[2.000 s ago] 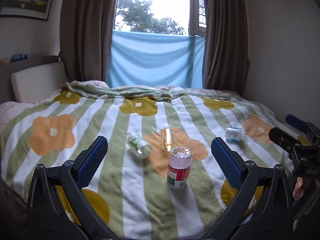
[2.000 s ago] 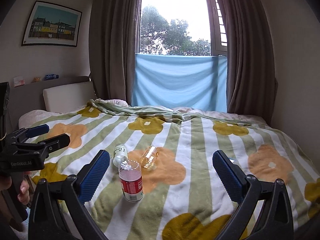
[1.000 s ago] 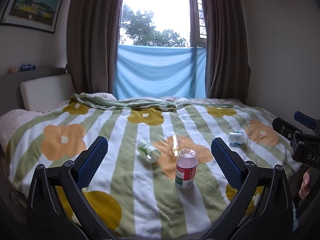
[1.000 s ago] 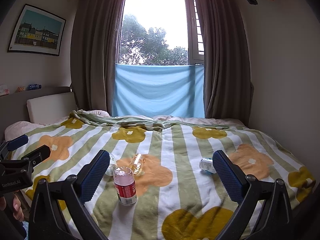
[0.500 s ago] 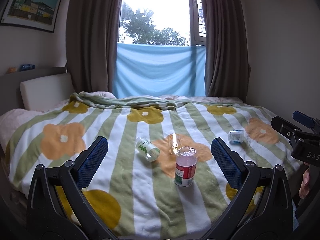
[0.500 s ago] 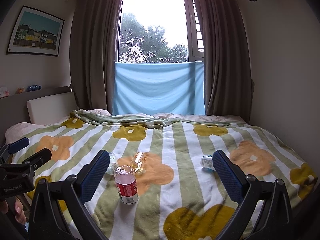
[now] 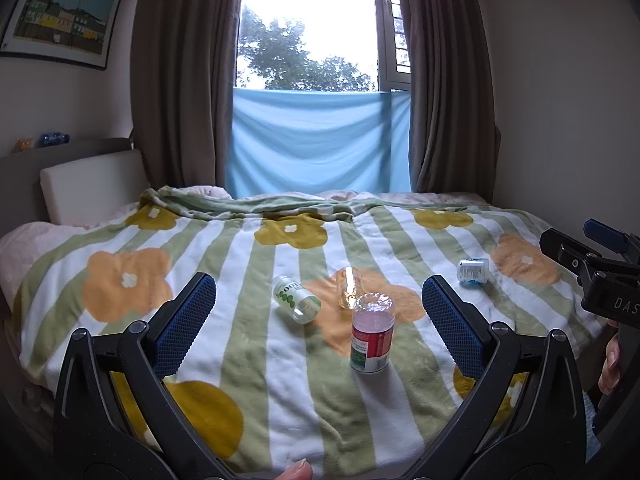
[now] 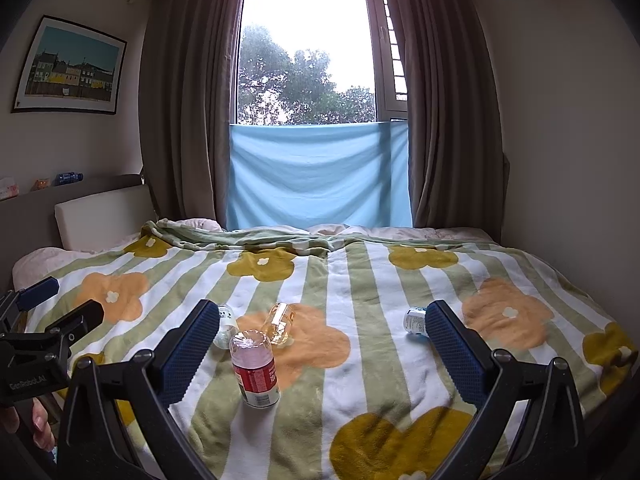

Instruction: Flip cup upside down

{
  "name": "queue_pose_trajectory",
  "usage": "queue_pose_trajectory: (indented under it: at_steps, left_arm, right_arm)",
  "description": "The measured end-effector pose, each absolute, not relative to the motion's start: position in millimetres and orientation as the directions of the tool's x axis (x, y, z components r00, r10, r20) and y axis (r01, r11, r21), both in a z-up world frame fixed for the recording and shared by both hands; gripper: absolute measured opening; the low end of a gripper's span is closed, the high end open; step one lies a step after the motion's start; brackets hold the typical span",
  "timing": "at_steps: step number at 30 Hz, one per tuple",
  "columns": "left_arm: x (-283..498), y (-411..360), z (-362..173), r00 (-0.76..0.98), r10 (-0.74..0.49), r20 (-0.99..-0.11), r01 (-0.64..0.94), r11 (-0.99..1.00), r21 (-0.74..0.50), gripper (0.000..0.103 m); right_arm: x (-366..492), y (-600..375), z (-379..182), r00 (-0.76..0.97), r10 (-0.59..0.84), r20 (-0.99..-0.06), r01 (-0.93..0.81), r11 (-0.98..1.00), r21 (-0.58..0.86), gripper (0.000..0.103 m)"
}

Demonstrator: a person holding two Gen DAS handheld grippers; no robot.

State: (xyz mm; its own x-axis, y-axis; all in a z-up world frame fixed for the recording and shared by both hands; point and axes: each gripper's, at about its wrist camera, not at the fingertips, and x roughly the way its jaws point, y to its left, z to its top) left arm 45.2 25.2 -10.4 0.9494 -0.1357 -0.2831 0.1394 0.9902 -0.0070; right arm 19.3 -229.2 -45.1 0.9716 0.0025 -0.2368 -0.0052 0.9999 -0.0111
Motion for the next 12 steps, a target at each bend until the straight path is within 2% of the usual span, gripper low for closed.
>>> queue_pose_trajectory:
  at_steps: [12]
  left_arm:
    - [44.6,33.4,-10.0,0.957,-0.109,-0.269,0.107,0.994,-0.02,0.103]
  right_arm:
    - [20.4,-231.3,-44.2,0.972,0.001,-0.237,-0.003,1.0,-0.011,0.103]
